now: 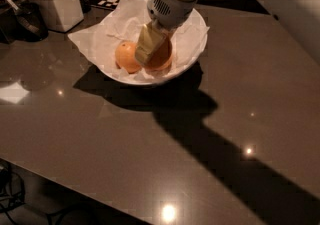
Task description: Pick orange from white bowl
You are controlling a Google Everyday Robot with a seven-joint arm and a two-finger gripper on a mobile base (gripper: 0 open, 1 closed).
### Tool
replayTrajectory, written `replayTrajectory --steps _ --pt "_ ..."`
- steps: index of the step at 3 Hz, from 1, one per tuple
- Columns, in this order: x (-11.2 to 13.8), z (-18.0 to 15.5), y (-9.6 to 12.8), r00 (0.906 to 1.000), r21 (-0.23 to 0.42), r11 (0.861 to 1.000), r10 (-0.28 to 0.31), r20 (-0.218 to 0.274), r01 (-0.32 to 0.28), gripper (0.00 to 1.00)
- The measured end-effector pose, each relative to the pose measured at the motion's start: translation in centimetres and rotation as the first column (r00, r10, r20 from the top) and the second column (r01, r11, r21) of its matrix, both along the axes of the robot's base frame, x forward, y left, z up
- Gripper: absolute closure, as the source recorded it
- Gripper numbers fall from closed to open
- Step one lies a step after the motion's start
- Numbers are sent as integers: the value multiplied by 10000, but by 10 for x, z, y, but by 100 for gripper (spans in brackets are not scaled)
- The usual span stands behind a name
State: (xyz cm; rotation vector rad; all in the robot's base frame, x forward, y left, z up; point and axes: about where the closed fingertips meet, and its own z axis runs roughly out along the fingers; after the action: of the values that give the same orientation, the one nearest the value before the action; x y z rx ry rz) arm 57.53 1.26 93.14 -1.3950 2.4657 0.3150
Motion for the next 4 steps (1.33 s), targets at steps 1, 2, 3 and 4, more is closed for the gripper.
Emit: replayTrajectory --steps 1,2,3,4 --pt "-17 29 -4 9990 726 9974 -8 438 -24 100" --pt "-45 56 -16 9971 1859 9825 -202 734 62 100" --pt "-65 64 -30 9962 2814 9595 -383 788 146 100" --pt "-84 62 -40 9968 3580 9335 -483 637 224 100"
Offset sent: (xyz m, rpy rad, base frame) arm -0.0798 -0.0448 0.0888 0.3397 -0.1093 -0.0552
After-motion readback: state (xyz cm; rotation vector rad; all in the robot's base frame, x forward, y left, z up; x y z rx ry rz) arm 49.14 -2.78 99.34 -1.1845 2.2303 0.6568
